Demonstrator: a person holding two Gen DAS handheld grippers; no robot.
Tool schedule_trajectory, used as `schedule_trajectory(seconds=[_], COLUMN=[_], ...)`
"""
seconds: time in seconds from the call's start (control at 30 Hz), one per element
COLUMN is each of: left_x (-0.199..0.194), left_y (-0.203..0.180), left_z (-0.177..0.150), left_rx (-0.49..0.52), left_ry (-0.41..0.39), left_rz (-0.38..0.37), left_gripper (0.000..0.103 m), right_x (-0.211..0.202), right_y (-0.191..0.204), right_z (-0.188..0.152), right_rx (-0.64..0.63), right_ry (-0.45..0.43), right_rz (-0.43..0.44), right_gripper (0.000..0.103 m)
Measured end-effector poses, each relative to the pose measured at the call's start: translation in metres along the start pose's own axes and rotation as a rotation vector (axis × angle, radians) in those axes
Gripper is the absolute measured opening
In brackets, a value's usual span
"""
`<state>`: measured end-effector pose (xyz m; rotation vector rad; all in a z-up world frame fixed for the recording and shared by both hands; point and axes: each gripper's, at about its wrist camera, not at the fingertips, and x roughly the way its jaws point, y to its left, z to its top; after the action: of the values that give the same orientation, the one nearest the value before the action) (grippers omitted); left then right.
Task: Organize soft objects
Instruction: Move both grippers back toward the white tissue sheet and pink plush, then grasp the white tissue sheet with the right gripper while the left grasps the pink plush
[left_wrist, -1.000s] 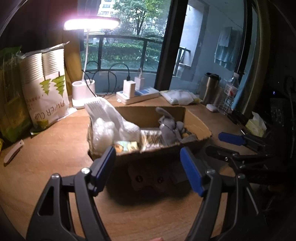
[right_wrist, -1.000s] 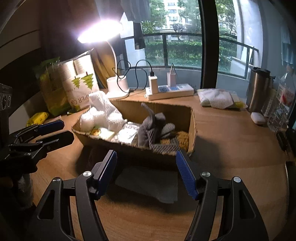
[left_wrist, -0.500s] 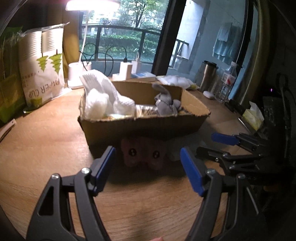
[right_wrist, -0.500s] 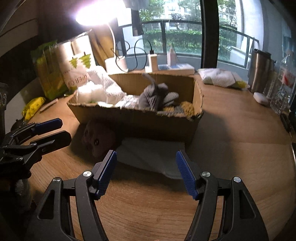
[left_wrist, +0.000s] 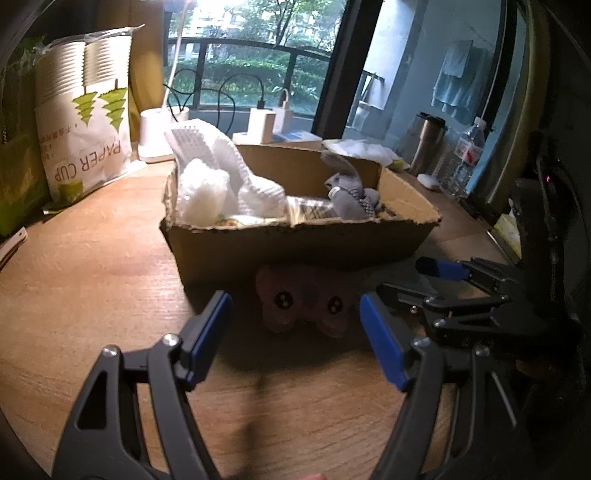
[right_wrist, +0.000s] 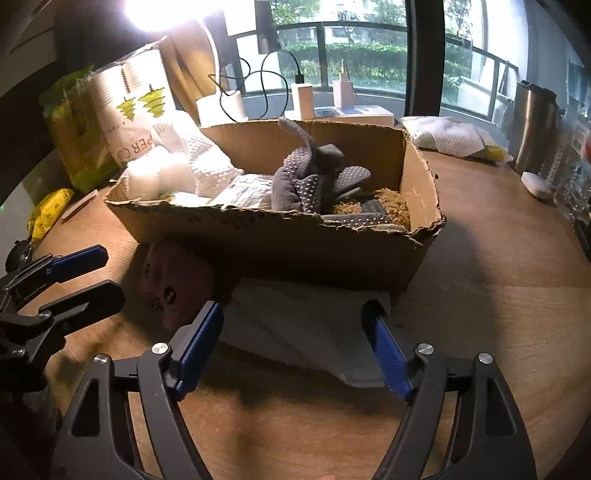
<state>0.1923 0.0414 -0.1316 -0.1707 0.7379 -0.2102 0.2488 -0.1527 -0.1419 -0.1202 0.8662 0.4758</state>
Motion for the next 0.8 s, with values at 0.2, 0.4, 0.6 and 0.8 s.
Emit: schedule_trajectory(seconds=[0.2, 0.4, 0.6, 0.8], left_x=[0.01, 0.02, 0.032, 0.042], left_y=[-0.008, -0.019, -0.024, -0.032], left_z=[0.002, 0.004, 0.004, 0.003], left_rx=[0.022, 0.041, 0.04, 0.061], left_ry=[0.019, 0.041, 0.084, 0.113], left_rz=[-0.003, 0.009, 0.043, 0.073], left_gripper=[0.074, 0.074, 0.074, 0.074], right_x=[0.013, 0.014, 0.006, -0.005], right_y=[-0.001, 0.004, -0.011, -0.03], right_z=[-0.001, -0.004, -0.007, -0.014], right_rx=[-0.023, -0.073, -0.054, -0.03], right_ry=[0.04, 0.054, 0.037, 0.031], right_rz=[-0.015, -0.054, -0.067, -0.057], right_gripper=[0.081, 0.077, 0.042, 0.026])
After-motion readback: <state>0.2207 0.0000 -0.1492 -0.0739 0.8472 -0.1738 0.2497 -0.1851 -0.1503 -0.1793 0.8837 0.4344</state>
